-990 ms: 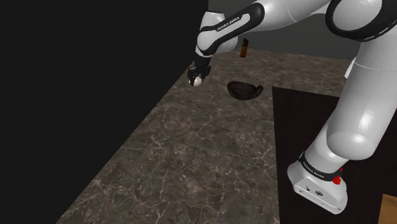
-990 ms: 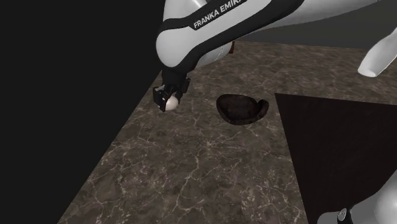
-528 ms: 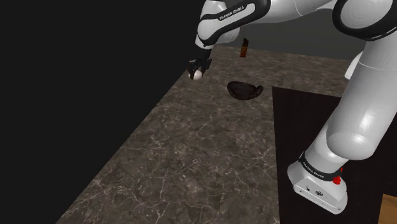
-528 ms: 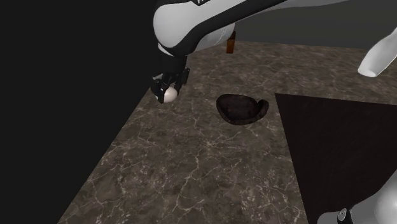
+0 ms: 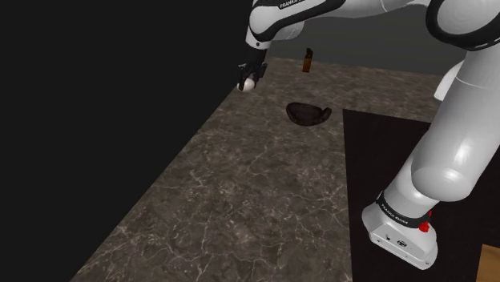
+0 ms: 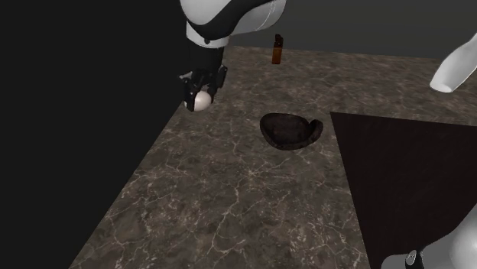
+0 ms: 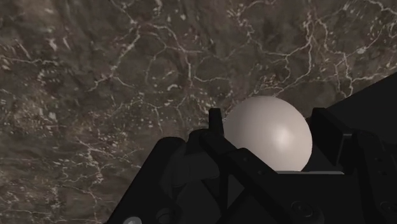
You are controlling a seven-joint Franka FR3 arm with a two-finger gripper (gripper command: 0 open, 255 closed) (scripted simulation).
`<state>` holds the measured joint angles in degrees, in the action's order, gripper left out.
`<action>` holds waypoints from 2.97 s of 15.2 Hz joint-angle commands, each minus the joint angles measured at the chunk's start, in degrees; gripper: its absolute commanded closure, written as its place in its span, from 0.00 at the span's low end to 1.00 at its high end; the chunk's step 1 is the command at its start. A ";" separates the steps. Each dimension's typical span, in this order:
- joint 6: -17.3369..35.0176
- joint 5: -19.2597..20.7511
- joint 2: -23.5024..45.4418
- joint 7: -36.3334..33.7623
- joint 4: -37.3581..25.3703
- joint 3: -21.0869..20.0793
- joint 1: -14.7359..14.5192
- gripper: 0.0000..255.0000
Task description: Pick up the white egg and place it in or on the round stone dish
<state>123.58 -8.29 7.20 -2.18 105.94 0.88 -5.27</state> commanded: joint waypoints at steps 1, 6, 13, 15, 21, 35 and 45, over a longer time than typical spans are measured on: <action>-1.40 0.14 -0.41 -0.25 -1.00 0.01 -0.01 1.00; -2.54 -0.09 -4.31 1.40 1.98 0.75 0.92 1.00; -1.73 -0.54 -15.72 8.25 15.06 4.07 4.07 1.00; -1.90 -0.35 -18.73 10.23 18.17 5.25 4.99 1.00; -3.32 1.15 -27.12 16.24 25.91 9.29 8.07 1.00; 4.35 1.32 -28.25 21.29 35.24 12.31 9.52 1.00; 6.29 0.96 -27.43 21.79 36.41 12.50 9.39 1.00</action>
<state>129.86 -7.33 -20.22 19.61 142.35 13.38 4.11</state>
